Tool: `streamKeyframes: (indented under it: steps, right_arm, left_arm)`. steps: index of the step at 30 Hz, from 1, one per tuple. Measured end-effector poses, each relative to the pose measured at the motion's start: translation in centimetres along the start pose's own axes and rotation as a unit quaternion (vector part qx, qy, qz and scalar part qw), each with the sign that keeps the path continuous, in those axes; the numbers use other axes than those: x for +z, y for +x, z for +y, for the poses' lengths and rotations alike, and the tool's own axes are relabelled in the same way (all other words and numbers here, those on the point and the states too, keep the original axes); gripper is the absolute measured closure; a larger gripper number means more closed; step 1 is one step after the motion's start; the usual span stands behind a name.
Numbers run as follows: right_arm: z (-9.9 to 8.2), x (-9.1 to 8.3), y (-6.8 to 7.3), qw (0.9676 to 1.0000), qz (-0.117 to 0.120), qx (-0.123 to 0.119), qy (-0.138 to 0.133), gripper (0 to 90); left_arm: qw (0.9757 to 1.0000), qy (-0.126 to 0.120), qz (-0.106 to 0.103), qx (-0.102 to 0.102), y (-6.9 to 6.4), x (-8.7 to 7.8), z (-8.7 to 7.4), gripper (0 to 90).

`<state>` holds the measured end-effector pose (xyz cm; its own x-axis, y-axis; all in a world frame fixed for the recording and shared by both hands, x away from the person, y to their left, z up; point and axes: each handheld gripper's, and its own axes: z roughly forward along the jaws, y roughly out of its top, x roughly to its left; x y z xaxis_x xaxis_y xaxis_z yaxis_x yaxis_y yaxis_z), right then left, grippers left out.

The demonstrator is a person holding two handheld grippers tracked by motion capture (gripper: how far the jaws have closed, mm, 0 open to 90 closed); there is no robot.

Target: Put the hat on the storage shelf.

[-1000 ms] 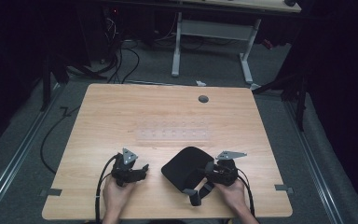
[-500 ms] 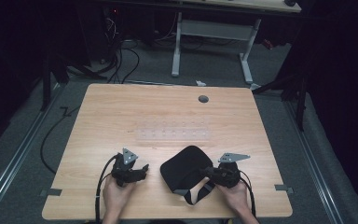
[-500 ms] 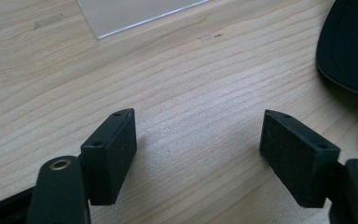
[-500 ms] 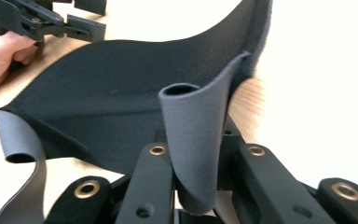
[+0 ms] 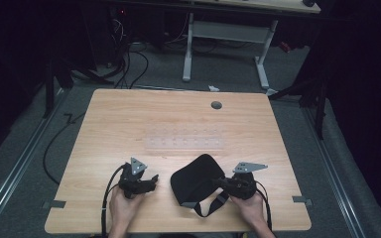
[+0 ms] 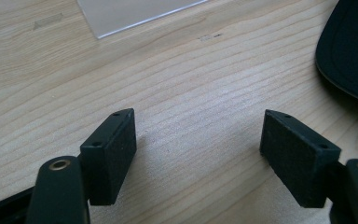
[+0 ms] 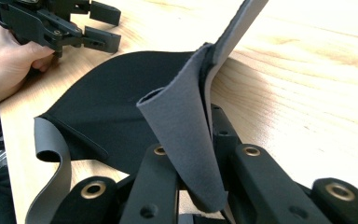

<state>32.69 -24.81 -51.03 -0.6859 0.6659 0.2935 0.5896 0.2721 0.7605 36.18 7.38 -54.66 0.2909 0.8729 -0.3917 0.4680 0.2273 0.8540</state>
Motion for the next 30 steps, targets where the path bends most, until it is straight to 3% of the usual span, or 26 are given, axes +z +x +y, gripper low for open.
streamKeyframes:
  steps: [9,19,25,28,30]
  right_arm:
    - [0.2,-0.6,0.0,0.9999,-0.001,0.011,-0.012,84.2]
    - [1.0,-2.0,0.2,0.9995,-0.004,0.001,-0.032,84.3]
    - [1.1,-2.3,0.1,0.9992,-0.002,0.013,-0.038,84.4]
    - [1.4,-2.5,0.2,0.9991,-0.003,0.012,-0.040,84.5]
    - [1.7,-2.6,0.2,0.9991,-0.004,0.013,-0.040,84.5]
  left_arm:
    - [1.0000,0.000,-0.001,0.001,0.0,0.0,0.0,27.4]
    - [1.0000,0.002,-0.004,0.001,-0.1,0.0,-0.1,27.1]
    - [0.9998,0.006,-0.016,0.005,-0.2,-0.2,-0.2,26.6]
    - [0.9996,0.007,-0.020,0.020,-0.3,-0.4,-0.3,25.8]
    - [0.9991,0.008,-0.034,0.025,-0.5,-0.8,-0.3,25.5]
